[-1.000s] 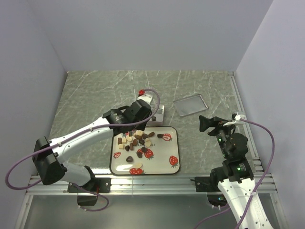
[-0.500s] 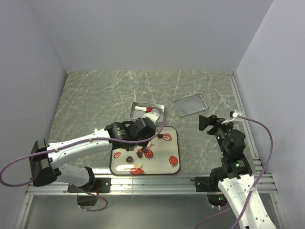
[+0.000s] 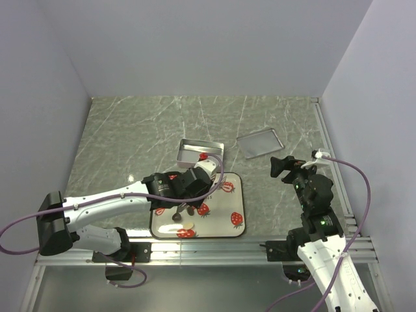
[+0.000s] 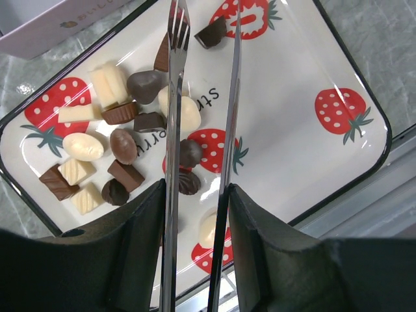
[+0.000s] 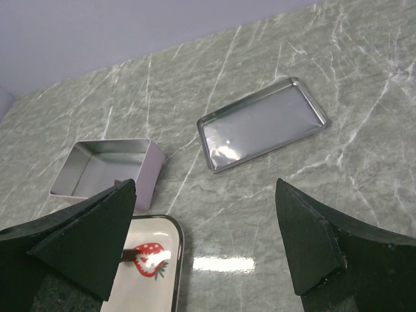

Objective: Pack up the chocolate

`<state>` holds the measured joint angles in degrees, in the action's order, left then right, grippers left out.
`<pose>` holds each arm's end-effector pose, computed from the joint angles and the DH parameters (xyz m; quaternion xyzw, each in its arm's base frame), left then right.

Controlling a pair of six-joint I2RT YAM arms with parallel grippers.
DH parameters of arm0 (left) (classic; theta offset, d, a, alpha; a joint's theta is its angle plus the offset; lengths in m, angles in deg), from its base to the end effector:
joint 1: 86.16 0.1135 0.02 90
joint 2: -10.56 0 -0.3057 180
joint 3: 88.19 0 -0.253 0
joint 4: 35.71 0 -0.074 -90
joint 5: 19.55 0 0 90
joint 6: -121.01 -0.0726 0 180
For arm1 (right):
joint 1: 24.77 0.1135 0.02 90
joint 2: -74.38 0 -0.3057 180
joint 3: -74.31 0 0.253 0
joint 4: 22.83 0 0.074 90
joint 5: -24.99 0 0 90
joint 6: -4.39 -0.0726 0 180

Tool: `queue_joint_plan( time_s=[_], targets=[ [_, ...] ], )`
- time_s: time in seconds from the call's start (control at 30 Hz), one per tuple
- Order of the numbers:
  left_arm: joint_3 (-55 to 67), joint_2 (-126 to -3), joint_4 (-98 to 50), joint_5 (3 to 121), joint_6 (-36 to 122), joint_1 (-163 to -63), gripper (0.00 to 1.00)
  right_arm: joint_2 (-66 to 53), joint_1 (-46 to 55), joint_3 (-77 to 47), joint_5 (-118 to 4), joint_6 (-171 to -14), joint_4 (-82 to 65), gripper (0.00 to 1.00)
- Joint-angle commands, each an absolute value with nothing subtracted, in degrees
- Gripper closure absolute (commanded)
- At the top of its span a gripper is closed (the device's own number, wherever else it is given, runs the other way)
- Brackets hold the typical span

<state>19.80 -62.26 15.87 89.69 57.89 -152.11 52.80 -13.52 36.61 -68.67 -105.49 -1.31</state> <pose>0.1317 -0.2365 0.2891 0.2613 0.8976 -0.1211 0.3337 0.1231 0.0198 0.2824 0.0771 0.7355 0.1577 0.6543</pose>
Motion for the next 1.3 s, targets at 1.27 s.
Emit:
queue_joint_plan(
  time_s=[1.27],
  targets=[
    [19.0, -65.5, 13.3, 94.2, 58.0, -152.7, 0.68, 52.4, -13.8, 35.3, -69.3, -104.7, -2.7, 0.06]
  ],
)
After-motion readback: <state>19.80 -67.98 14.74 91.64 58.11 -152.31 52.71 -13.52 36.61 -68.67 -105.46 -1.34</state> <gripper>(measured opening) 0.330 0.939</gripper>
